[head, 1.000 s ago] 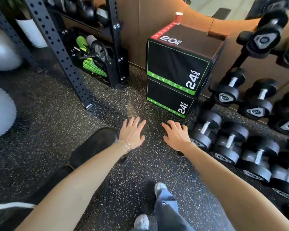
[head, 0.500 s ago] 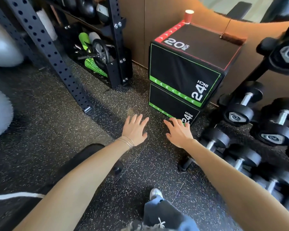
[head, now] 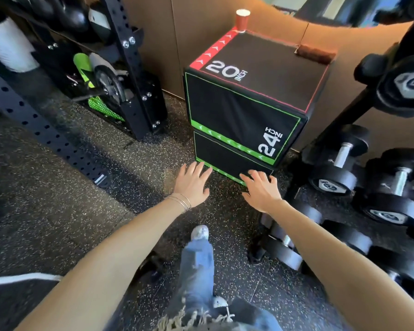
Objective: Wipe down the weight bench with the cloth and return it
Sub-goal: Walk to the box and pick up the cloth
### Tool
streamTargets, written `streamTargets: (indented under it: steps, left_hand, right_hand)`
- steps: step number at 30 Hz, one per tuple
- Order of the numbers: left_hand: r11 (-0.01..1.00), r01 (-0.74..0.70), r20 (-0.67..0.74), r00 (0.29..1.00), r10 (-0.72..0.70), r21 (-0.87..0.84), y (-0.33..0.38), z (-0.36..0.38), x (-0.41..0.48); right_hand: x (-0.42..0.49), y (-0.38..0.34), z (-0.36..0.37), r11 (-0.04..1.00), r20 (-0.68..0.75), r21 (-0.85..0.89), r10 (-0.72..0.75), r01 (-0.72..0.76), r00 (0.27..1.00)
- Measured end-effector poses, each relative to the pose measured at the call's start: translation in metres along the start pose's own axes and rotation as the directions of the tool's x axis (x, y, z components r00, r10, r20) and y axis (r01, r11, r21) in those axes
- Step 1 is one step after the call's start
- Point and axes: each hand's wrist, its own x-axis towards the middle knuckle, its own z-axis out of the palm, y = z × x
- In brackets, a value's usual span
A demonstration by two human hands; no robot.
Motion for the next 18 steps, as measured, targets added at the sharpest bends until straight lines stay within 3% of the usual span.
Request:
streamTargets:
  steps: [12, 18]
  left_hand:
    - [0.989, -0.144, -0.037, 0.989, 0.145, 0.015, -0.061, -0.043, 0.181]
    - [0.981, -0.196, -0.020, 0.980, 0.196, 0.002, -0.071, -0.051, 0.241]
  right_hand:
    - [0.157, 0.038, -0.062, 0.987, -0.069, 0.056, 0.154, -0.150, 0.986]
    - [0.199, 0.053, -0.066, 0.984, -0.037, 0.042, 0.177, -0.176, 0.983]
